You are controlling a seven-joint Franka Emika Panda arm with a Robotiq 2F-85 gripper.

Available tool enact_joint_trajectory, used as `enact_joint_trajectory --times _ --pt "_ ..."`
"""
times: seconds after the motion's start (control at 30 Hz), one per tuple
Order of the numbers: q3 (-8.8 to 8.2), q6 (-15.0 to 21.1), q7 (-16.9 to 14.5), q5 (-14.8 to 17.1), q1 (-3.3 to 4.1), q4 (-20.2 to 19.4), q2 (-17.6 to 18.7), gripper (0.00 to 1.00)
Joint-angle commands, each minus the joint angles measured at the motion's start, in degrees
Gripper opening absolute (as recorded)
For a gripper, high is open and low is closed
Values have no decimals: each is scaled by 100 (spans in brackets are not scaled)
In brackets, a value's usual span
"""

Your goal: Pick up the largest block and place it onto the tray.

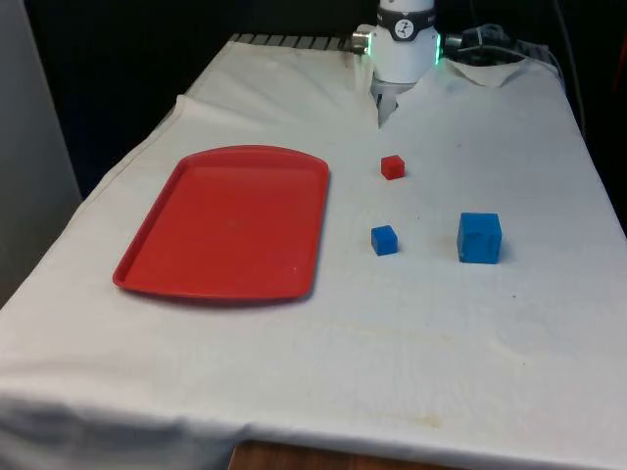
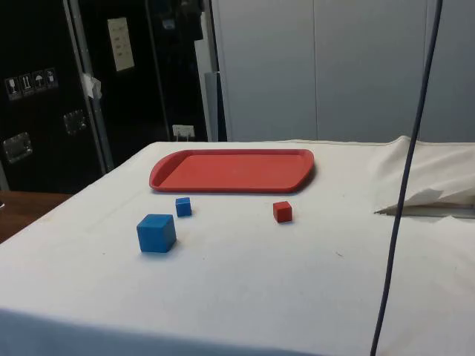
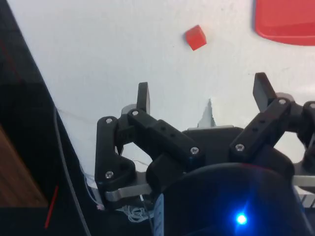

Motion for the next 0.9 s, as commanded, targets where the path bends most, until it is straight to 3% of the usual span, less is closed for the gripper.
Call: enact_joint_trajectory --times 0.0,0.03,0.17,0.37,0.47,0.87 --pt "46 57 109 -46 23 6 6 100" --pt "29 17 34 0 0 0 0 100" --pt "149 115 235 -69 29 6 11 100" --pt "298 178 355 -52 6 0 11 100" --pt "413 338 533 -115 29 17 52 100" --pt "642 779 733 -97 17 -6 275 100"
